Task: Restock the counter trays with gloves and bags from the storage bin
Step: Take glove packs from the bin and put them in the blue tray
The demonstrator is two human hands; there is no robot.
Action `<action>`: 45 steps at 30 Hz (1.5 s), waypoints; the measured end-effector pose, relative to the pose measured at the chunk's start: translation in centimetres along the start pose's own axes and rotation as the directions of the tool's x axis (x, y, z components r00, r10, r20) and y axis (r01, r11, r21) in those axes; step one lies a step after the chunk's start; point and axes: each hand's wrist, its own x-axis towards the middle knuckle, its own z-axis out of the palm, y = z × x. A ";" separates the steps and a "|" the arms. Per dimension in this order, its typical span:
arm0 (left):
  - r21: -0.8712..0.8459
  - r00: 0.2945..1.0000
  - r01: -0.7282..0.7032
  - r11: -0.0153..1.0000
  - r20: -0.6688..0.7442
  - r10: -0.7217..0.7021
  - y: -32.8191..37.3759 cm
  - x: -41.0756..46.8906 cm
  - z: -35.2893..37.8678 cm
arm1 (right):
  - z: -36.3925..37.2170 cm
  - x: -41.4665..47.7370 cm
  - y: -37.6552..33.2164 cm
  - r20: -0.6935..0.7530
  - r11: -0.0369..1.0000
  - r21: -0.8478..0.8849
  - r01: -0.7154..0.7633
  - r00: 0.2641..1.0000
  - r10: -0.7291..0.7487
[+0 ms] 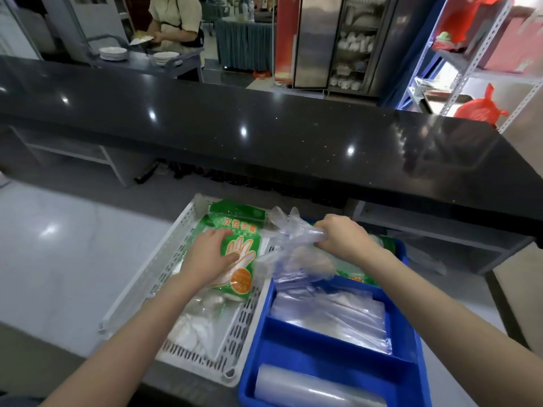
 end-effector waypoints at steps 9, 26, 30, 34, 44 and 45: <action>-0.141 0.972 0.216 0.966 -0.065 -0.227 -1.3 -1.1 0.9 | 0.3 0.6 -1.8 0.030 0.994 -0.105 0.015 0.999 -0.012; 0.163 0.850 -0.504 0.848 -0.081 0.520 6.6 1.3 -5.5 | -9.4 -6.2 7.5 -0.078 0.967 -0.145 -0.208 0.977 0.199; 0.116 0.762 -0.636 0.763 -0.061 0.644 9.7 1.8 -5.9 | -11.3 -8.9 9.5 -0.085 0.953 -0.178 -0.243 0.969 0.231; 0.093 0.731 -0.681 0.727 0.026 0.682 13.0 2.8 -4.4 | -12.1 -11.1 10.3 -0.084 0.945 -0.169 -0.278 0.960 0.267; 0.191 0.636 -0.771 0.608 0.178 0.751 19.0 6.3 4.6 | -11.7 -13.4 10.9 -0.037 0.921 -0.187 -0.342 0.939 0.341; 0.230 0.620 -0.780 0.582 0.169 0.766 19.2 6.6 5.4 | -11.6 -13.4 10.8 -0.029 0.921 -0.180 -0.345 0.938 0.346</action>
